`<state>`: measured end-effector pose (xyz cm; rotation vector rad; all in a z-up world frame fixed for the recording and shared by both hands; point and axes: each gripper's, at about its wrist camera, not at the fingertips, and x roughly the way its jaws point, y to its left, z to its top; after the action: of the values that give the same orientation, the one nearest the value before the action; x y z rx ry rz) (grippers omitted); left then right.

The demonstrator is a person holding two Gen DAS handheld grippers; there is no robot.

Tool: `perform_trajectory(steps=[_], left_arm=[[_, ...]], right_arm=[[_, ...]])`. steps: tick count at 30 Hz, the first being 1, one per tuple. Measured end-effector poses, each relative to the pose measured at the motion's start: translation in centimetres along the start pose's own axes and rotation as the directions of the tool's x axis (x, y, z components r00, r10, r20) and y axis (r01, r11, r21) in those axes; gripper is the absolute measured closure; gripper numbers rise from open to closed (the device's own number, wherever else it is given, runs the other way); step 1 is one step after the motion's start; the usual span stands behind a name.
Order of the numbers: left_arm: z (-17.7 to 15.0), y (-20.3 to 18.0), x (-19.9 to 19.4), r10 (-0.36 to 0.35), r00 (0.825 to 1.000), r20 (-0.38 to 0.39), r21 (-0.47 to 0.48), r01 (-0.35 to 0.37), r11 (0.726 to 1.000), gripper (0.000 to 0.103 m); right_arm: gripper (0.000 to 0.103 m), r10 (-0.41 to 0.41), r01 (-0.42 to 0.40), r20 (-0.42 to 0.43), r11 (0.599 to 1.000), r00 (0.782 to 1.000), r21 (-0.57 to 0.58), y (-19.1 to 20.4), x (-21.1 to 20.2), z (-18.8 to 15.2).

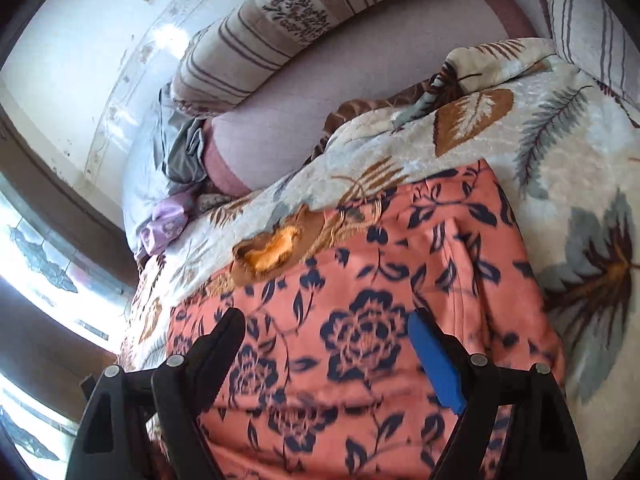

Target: Fold small clothes

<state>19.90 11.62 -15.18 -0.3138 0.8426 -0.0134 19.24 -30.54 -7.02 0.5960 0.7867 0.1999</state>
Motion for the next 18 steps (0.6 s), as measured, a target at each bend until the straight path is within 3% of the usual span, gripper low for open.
perform_trajectory(steps=[6,10,12,14,18], left_arm=[[-3.1,-1.0,-8.4,-0.015,0.999,0.041,0.049,0.013,0.999,0.024],[-7.5,-0.9,-12.8,-0.01,0.999,0.032,0.063,0.008,0.998,0.014],[-9.8,-0.8,-13.0,0.005,1.0,-0.029,0.063,-0.003,0.998,0.014],[-11.7,-0.8,-12.7,0.035,0.993,-0.113,0.081,-0.026,0.996,0.014],[-14.2,-2.1,-15.7,0.024,0.998,-0.059,0.111,-0.018,0.994,0.014]], right_arm=[[0.017,-0.017,0.014,-0.075,0.999,0.997,-0.044,-1.4,-7.1,-10.1],[0.016,0.019,-0.005,-0.162,0.996,0.987,0.084,-5.5,-7.6,-14.8],[0.016,0.04,-0.028,-0.109,0.993,0.993,0.113,-6.0,-9.0,-15.4],[0.016,0.051,-0.035,-0.112,0.989,0.992,0.141,-5.7,-10.0,-15.2],[0.016,0.105,-0.099,-0.052,0.99,0.993,0.098,-4.5,-12.4,-15.4]])
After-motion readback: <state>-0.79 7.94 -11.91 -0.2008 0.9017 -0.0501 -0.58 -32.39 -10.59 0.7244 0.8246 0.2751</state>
